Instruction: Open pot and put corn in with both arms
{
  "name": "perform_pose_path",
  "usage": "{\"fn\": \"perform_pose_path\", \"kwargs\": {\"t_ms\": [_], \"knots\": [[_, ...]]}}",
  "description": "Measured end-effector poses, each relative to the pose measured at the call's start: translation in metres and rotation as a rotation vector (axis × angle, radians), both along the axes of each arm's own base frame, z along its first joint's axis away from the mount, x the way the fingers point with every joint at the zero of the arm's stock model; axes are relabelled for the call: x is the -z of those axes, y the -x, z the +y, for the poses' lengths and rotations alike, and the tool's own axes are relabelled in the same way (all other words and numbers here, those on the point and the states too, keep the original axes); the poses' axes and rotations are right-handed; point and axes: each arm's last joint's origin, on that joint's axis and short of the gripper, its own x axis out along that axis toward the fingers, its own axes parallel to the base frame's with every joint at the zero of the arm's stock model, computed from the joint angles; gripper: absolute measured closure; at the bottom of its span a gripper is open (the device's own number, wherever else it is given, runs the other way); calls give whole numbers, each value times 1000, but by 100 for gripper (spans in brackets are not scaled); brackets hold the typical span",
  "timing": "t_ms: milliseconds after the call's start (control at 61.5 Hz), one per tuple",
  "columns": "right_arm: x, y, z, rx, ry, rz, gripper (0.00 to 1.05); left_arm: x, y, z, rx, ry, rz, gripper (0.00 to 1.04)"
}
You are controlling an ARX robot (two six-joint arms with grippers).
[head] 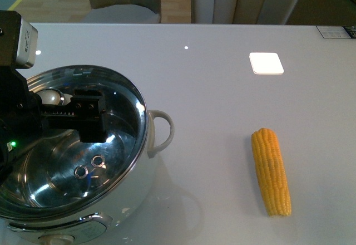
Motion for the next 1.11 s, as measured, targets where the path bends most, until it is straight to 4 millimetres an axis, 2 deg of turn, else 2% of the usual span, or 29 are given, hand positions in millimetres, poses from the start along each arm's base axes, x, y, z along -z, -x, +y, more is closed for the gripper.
{"fn": "perform_pose_path", "kwargs": {"t_ms": [49, 130, 260, 341, 796, 975, 1105], "knots": [[0, 0, 0, 0, 0, 0, 9, 0, 0, 0, -1, 2, -1, 13], [0, 0, 0, 0, 0, 0, 9, 0, 0, -1, -6, 4, -2, 25], [0, 0, 0, 0, 0, 0, 9, -1, -1, -1, -17, 8, -5, 50], [0, 0, 0, 0, 0, 0, 9, 0, -1, -1, -23, 6, -3, 61], [0, 0, 0, 0, 0, 0, 9, -5, -1, 0, -30, -21, -10, 62], [0, 0, 0, 0, 0, 0, 9, -24, -3, 1, -28, -36, -38, 62], [0, 0, 0, 0, 0, 0, 9, -48, -9, 6, -41, -21, -89, 62]]}}
